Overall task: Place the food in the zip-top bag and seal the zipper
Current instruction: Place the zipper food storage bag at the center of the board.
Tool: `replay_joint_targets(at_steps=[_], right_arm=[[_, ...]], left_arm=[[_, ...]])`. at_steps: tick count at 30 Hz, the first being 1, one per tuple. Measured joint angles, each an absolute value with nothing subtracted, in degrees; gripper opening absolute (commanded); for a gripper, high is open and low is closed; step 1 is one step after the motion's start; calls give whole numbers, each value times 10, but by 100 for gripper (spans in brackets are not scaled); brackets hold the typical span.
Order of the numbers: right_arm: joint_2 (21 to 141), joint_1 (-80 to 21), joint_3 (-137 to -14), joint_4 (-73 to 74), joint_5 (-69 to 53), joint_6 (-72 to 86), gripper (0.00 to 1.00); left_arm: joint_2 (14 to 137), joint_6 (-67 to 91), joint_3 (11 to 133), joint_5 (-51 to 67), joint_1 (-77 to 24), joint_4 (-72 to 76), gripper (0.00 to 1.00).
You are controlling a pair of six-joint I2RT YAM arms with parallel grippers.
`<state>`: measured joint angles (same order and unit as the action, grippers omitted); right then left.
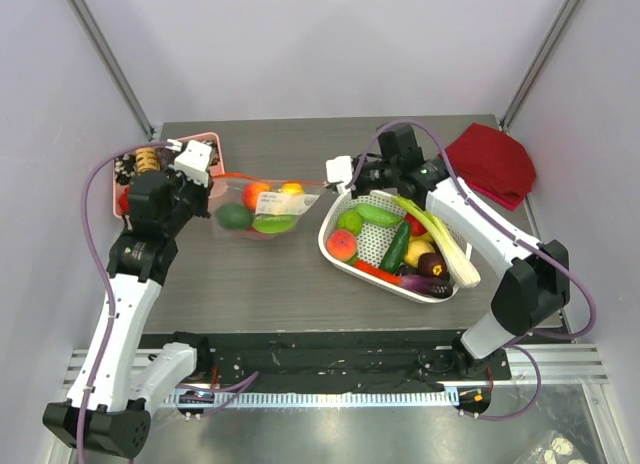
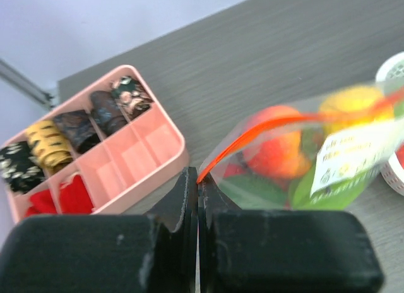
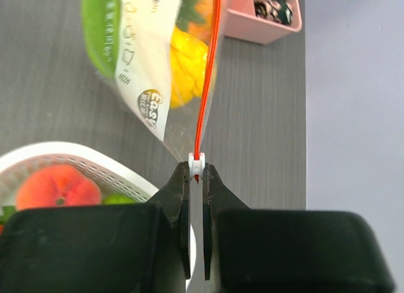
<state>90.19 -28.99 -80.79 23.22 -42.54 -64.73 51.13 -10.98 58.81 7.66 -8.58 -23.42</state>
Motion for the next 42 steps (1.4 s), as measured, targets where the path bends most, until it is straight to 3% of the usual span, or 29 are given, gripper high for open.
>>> replay_joint_targets(at_steps=[9, 17, 22, 28, 37, 39, 41, 42], right_arm=[[802, -428, -779, 264, -409, -557, 1], [757, -472, -763, 308, -402, -493, 1], [814, -475, -762, 330, -390, -496, 1], [960, -464, -793, 351, -354, -516, 1], [1044, -395, -870, 361, -342, -544, 1], [1044, -385, -885, 359, -345, -551, 6], [1046, -381, -895, 360, -348, -557, 32], [1049, -381, -900, 361, -349, -559, 46]], left_arm=[[431, -156, 665, 61, -79, -403, 0], [355, -209, 679, 67, -80, -553, 0], [407, -229, 637, 75, -80, -582, 0], [529, -228, 536, 34, -79, -530, 0], [557, -228, 518, -39, -70, -430, 0], [560, -228, 518, -39, -66, -418, 0], [567, -227, 518, -39, -62, -408, 3], [573, -226, 518, -40, -60, -403, 13]])
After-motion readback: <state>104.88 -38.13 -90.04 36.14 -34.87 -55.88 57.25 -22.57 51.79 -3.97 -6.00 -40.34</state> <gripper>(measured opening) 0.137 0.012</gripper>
